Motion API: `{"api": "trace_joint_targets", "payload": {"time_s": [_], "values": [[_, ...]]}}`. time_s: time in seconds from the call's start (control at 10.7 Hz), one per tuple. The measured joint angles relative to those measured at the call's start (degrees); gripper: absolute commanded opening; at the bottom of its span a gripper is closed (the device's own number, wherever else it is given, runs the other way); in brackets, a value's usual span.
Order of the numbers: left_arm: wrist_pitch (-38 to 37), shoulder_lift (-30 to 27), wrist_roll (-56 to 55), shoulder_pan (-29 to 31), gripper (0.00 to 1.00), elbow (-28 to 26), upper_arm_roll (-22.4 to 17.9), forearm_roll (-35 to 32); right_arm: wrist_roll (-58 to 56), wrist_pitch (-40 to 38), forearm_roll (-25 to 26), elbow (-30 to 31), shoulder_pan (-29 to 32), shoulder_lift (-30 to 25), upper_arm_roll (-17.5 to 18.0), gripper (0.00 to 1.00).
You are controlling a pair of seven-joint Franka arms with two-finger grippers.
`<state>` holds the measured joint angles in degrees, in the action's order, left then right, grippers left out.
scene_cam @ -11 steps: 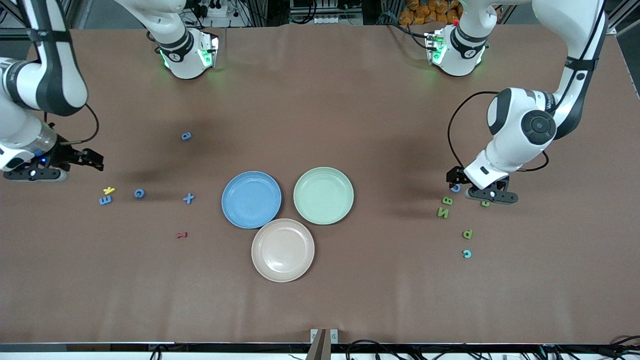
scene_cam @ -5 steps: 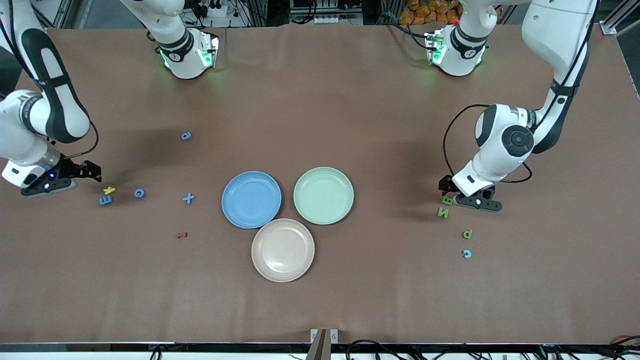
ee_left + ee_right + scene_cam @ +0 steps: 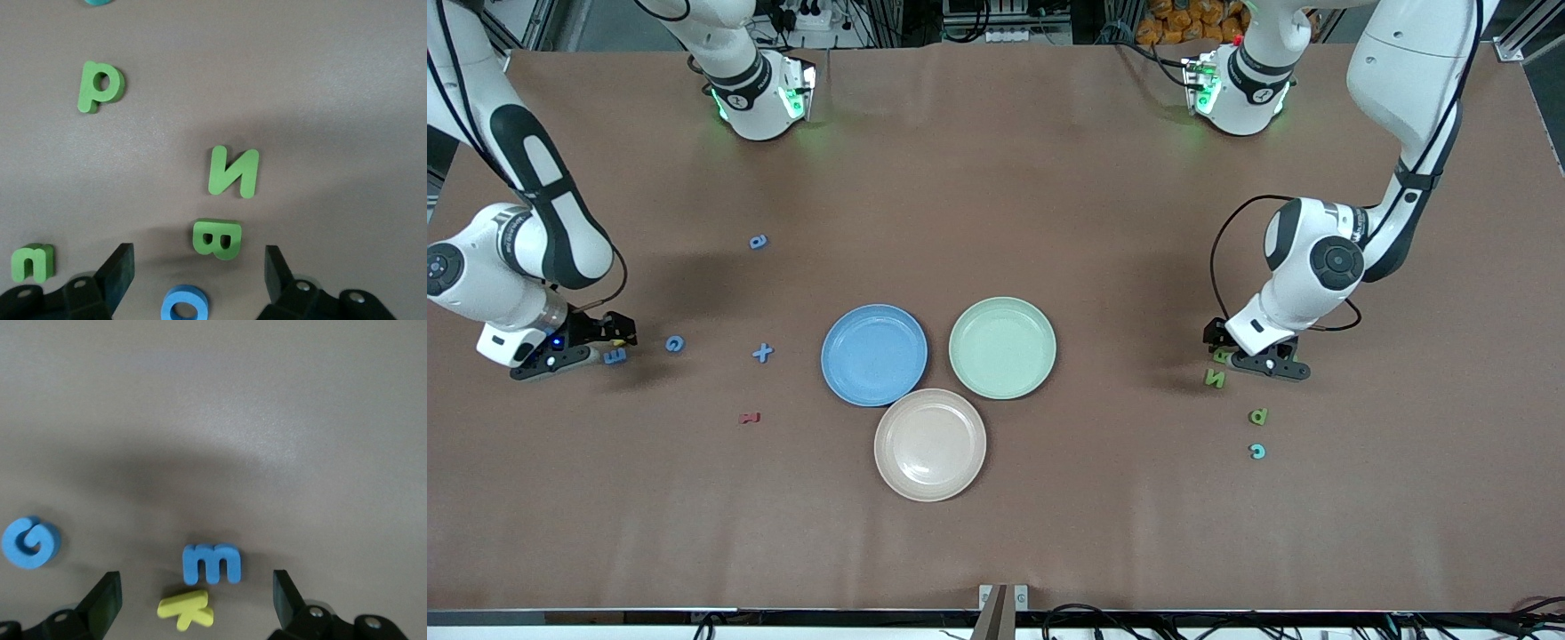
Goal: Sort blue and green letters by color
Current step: 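Grasp the blue m and the green B with both grippers, then carry the green B onto the green plate with the left gripper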
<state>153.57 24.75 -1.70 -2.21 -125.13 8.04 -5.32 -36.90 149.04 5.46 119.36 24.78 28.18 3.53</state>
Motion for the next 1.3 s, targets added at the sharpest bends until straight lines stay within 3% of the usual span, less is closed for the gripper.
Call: {"api": "trace_joint_targets", "payload": {"time_s": [0.28,0.56,0.84,0.93,1.3], "values": [[1.1,1.2,-0.1,0.0,0.79,0.1,0.0,0.0,0.0,-1.7,-0.7,-4.2,0.2,3.9,-0.2,1.00],[2.7,2.5,-0.1,0.0,0.68,0.1,0.0,0.0,-1.1,-9.0,-2.9,-9.3,0.3,5.6,-0.3,1.00],[3.3,3.0,-0.1,0.0,0.09,0.2,0.0,0.0,-1.9,-9.2,-3.4,-9.6,0.3,5.8,-0.3,1.00],[3.3,2.9,-0.1,0.0,0.00,0.4,0.0,0.0,-1.9,-9.2,-3.4,-9.6,0.3,6.0,-0.3,1.00],[3.3,2.9,-0.1,0.0,0.00,0.6,0.0,0.0,-2.0,-7.6,-3.4,-9.4,0.3,6.4,-0.3,1.00]]}}
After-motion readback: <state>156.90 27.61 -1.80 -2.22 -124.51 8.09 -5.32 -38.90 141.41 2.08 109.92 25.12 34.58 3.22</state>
